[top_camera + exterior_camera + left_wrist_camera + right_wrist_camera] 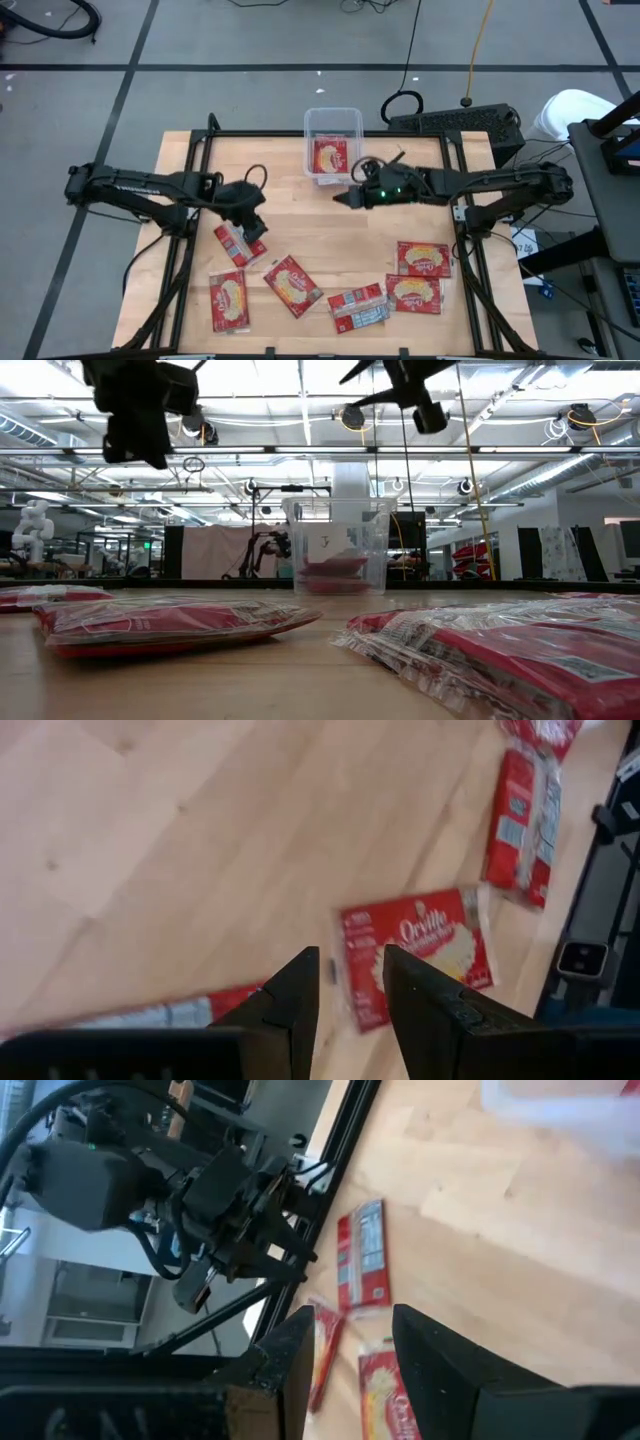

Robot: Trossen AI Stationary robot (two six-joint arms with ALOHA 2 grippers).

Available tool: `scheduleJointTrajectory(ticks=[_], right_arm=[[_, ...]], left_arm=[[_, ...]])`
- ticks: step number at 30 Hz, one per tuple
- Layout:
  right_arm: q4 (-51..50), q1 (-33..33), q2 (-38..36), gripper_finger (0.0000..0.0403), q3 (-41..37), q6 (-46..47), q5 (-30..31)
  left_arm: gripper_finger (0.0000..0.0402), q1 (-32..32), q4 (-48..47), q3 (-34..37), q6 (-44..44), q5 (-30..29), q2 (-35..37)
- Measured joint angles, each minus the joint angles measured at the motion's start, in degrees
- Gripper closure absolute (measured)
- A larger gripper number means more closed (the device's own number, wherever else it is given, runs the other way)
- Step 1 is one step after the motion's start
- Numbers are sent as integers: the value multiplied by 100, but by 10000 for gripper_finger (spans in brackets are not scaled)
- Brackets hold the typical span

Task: Sort popcorn bags into baskets
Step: Put the red popcorn bag into the transparent container

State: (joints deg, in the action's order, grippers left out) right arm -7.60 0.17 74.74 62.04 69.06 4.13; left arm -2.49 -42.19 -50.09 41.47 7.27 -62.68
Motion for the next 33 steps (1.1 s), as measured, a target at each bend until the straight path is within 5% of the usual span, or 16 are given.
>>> scheduleJointTrajectory(ticks=[6, 19, 33], right_arm=[[0, 664, 0, 271, 0, 413, 463], [0, 1009, 17, 271, 0, 671, 472], [-18, 1257, 17, 271, 0, -198, -892]], left_arm=[[267, -952, 0, 0, 882, -500, -2], [133, -2416, 360, 4, 2141, -866, -1013], [132, -3408, 898, 4, 342, -1651, -2444]])
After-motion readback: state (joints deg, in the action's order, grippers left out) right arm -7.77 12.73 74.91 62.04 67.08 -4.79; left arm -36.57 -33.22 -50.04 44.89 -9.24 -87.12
